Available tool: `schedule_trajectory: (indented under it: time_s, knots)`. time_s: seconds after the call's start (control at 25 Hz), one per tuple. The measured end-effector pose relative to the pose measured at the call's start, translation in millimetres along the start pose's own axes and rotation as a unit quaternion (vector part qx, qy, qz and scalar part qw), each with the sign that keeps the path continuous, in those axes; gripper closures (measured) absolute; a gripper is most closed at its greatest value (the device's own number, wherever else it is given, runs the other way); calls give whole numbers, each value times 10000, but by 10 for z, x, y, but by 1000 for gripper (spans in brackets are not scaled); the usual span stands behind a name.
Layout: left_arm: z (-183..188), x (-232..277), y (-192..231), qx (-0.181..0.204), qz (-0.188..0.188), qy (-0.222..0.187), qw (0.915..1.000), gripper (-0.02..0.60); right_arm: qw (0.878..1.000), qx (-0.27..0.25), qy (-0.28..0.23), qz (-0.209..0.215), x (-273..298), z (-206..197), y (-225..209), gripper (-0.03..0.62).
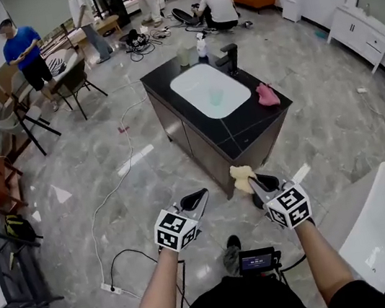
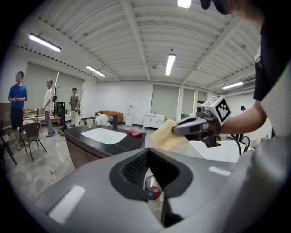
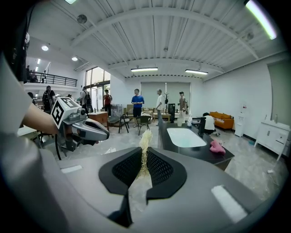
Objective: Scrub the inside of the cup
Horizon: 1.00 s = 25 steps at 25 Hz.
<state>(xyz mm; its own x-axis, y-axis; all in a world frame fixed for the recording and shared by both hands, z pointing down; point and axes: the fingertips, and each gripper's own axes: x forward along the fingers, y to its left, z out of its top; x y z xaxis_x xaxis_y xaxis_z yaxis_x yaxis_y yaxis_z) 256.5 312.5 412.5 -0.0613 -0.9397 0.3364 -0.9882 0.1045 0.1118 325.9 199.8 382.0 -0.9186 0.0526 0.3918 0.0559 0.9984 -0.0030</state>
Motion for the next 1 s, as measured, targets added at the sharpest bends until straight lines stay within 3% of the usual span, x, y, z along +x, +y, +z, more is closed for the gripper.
schedule_trajectory:
  time_s: [0.36,0.72,1.0]
  knots:
    - [458,678,639,42,130,-29,9999,581,9999,40,-37,106,637,319,-756,555]
    - [467,993,1134,-142,187,45,9997,581,9997,105,107,187,1151,393,-1068,556]
    - [421,1323,1610,-206,-137,148,9996,581,9993,229,283,-79,1598,409,-1317,556]
